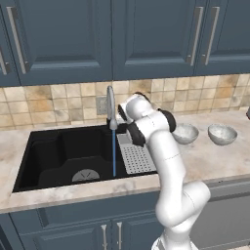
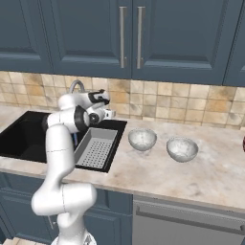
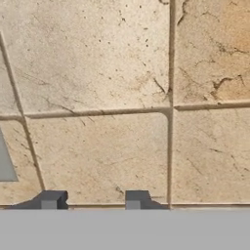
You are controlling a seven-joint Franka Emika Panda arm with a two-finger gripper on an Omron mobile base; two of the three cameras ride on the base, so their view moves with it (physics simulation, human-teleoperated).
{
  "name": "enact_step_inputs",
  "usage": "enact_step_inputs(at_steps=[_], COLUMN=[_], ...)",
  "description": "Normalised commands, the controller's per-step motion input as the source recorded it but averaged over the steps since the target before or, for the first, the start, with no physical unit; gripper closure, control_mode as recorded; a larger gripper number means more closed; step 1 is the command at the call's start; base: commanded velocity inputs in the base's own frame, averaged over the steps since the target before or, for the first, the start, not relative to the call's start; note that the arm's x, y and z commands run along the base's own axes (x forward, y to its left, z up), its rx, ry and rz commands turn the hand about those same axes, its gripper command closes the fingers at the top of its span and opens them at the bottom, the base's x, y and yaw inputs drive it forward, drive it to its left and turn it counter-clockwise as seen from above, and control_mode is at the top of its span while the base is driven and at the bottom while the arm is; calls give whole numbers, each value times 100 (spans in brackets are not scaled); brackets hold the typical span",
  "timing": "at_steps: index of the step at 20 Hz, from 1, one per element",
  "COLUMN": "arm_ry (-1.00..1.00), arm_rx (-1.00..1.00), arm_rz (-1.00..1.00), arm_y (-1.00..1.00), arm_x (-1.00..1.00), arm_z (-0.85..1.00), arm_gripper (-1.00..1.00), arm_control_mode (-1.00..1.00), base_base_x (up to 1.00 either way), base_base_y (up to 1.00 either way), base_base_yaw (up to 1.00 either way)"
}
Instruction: Rinse each bowl for a few seconds and place them down in the sink or on the counter.
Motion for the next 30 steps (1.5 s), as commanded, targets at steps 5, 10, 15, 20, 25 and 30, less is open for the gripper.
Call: enact_step_inputs(at_steps=[5,10,15,20,25,30], arm_ry=[-6,-6,-5,-3,-4,-5], arm_rx=[1,1,2,3,4,3], arm_rz=[-7,-7,-5,-4,-3,-1], arm_y=[-16,-26,-31,-25,-28,-30], arm_x=[-4,-7,-11,-15,-16,-12], arm_z=[25,34,38,42,44,45], arm_gripper=[-100,-100,-100,-100,-100,-100], arm_control_mode=[-100,-100,-100,-100,-100,-100], base_base_x=[0,0,0,0,0,0], base_base_y=[0,0,0,0,0,0], base_base_yaw=[0,0,0,0,0,0])
